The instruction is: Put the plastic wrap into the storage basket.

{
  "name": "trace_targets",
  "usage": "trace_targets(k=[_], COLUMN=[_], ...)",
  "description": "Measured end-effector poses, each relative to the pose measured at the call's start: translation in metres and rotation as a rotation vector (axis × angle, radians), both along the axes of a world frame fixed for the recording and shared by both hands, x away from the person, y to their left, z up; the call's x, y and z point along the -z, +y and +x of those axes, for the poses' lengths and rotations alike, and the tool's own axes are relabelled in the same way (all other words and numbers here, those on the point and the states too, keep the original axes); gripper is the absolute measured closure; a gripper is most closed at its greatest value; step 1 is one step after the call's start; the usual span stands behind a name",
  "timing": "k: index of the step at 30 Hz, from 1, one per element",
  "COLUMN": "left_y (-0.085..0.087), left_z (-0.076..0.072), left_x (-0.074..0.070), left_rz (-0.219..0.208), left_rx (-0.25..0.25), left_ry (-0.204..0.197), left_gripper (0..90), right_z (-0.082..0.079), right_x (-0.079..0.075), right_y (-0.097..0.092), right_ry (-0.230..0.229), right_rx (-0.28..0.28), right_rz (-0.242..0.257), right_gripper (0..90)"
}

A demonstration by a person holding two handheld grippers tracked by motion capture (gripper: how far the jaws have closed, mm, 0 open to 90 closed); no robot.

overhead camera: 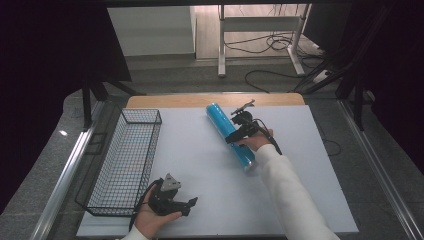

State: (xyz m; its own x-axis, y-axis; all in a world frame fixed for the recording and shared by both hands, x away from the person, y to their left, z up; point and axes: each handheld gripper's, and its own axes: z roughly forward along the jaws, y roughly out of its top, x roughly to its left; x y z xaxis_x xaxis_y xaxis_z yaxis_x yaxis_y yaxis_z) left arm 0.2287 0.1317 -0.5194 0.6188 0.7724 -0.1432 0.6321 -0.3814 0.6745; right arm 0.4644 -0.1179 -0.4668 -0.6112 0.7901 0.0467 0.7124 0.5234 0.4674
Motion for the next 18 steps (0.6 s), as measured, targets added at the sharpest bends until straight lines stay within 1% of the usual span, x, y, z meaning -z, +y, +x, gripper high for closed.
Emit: trace_targets(k=[3,5,7,8,9,10,16,18], left_y=[-0.001,-0.001,-0.002,-0.002,-0.002,-0.001,-0.003,-0.003], left_z=[0.000,-0.001,-0.001,-0.001,-0.001,-0.001,-0.001,-0.001], left_x=[0.000,0.000,0.000,0.000,0.000,0.000,0.001,0.001], left_rz=[0.002,0.004,0.005,0.005,0.005,0.005,0.011,0.015], left_rx=[0.006,0.009,0.010,0.011,0.011,0.010,0.018,0.022], left_ry=[-0.001,-0.001,-0.001,-0.001,-0.001,-0.001,0.002,0.002], left_gripper=[18.2,18.2,18.1,18.1,18.1,18.1,18.1,18.0], right_z=[0.003,0.005,0.006,0.007,0.007,0.007,0.010,0.011], right_x=[0.006,0.011,0.013,0.018,0.018,0.022,0.032,0.035], right_y=[0.003,0.004,0.005,0.007,0.007,0.009,0.012,0.013], right_ry=[0.024,0.046,0.053,0.067,0.067,0.076,0.097,0.101], right_rx=[0.002,0.001,0.002,-0.005,-0.005,-0.003,-0.002,0.003], right_rz=[-0.024,-0.023,-0.028,-0.046,-0.046,-0.063,-0.098,-0.106], right_gripper=[20.7,21.7,22.1,22.6,22.6,22.6,24.0,27.7])
